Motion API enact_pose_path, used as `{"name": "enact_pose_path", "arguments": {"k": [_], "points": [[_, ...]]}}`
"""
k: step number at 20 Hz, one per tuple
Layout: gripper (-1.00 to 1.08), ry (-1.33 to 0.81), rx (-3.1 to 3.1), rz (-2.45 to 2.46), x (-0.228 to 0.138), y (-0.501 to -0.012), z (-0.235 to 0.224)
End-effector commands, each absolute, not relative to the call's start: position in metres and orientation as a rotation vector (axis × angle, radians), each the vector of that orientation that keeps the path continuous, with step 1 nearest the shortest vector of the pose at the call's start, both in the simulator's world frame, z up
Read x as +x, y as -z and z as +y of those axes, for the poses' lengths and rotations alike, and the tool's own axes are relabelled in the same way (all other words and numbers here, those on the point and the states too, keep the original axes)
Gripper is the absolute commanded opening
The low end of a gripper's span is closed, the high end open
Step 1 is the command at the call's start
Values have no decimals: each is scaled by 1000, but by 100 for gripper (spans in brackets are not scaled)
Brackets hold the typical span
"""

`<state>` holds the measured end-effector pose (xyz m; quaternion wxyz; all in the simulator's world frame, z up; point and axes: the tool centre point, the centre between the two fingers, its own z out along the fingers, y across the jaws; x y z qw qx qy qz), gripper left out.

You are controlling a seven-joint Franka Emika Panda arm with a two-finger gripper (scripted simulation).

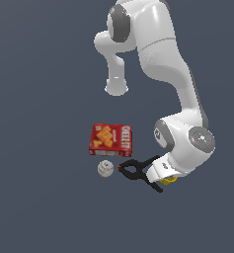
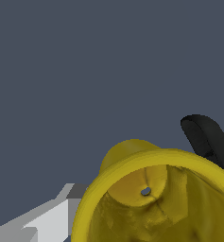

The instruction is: Pick up a designated object from a clutter of objects.

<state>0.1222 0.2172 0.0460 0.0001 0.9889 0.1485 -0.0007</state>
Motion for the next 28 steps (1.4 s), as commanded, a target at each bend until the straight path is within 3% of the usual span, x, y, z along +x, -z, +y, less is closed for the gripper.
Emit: {"name": "enact_pose_path", "arguments": {"k": [1,14,28], "points": [[-100,2,3107,466,122,-47,217],[-100,2,3106,466,106,-88,190],[-100,1,3106,466,64,-202,117]]}}
